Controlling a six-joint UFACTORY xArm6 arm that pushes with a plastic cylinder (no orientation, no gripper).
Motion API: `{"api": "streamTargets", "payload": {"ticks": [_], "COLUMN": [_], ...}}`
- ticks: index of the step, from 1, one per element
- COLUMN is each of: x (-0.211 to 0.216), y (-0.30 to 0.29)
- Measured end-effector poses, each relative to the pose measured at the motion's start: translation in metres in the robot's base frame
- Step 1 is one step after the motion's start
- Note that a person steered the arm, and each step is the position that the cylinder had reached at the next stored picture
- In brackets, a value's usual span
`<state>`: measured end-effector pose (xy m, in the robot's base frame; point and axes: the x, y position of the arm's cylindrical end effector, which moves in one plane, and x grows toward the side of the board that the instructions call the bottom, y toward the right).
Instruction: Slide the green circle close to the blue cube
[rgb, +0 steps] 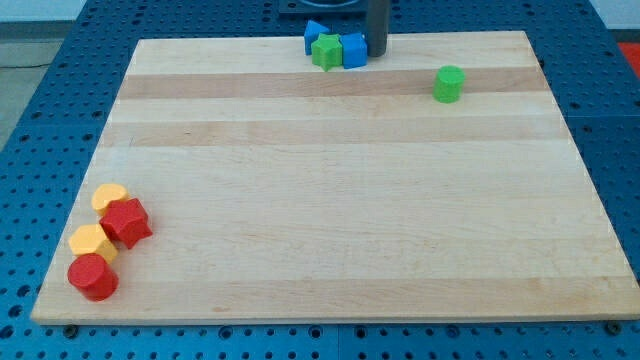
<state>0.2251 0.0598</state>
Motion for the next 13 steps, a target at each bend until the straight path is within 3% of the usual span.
{"api": "streamTargets", "payload": {"ticks": [1,4,5,6,7,9,13], "x": [0.002,0.11,0.126,0.121,0.1,0.061,0.053], "y": [0.006,0.023,0.058,0.11,0.121,0.088,0.043]}}
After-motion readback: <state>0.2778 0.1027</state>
